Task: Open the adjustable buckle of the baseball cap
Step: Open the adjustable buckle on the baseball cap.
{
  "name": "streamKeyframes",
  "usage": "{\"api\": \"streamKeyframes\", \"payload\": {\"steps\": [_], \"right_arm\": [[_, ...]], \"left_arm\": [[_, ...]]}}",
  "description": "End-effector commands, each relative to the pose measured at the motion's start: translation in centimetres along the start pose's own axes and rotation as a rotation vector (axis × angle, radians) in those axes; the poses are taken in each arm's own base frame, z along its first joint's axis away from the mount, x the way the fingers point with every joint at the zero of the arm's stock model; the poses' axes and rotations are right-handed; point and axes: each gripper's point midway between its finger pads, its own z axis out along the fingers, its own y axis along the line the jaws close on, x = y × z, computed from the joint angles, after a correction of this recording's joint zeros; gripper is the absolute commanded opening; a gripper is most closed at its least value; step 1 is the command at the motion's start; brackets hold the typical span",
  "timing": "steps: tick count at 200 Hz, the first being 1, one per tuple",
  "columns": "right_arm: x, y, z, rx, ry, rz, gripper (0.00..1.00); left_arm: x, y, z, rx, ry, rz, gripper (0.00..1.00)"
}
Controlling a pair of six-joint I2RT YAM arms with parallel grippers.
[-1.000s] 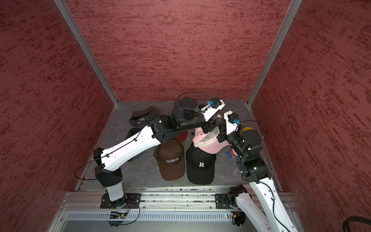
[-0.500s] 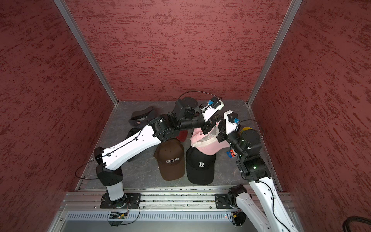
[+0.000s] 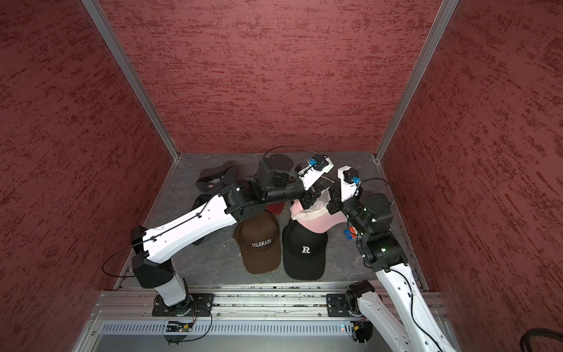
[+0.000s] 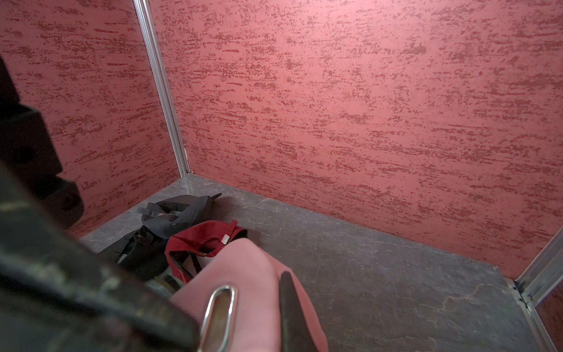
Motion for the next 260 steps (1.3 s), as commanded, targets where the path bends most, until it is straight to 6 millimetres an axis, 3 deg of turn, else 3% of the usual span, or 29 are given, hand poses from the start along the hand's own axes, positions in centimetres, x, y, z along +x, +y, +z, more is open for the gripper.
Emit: {"api": "streamKeyframes", "payload": {"steps": [1, 79, 199, 216, 225, 241, 260], "right_arm": [[-1.6, -0.8, 0.0, 0.039, -0.056, 0.018, 0.0], [-1.9, -0.6, 0.2, 0.03, -0.061, 0.037, 0.0], [-0.8, -0.9, 1.0, 0.037, -0.019, 0.077, 0.0], [-1.1, -0.4, 0.9, 0.007, -0.032, 0.084, 0.0], [-1.3, -0.2, 1.0, -0.007, -0.036, 0.086, 0.0], [-1.6, 0.2, 0.9, -0.027, -0.04, 0.088, 0.0], [-1.6, 0.4, 0.9, -0.042, -0.033, 0.089, 0.0]], "left_arm": [[-1.6, -1.6, -1.9, 0.046, -0.053, -0.005, 0.0], [-0.3, -1.9, -2.8, 0.024, -0.034, -0.015, 0.0], [-0.3, -3.6, -3.2, 0.002, -0.06, 0.027, 0.0], [-0.2, -3.3, -2.7, -0.018, -0.057, 0.026, 0.36], [-0.2, -3.0, -2.4, -0.03, -0.051, 0.026, 0.5], [-0.6, -2.4, -2.3, -0.059, -0.051, 0.026, 0.57], [-1.5, -1.0, -3.5, -0.109, -0.083, 0.016, 0.6]]}}
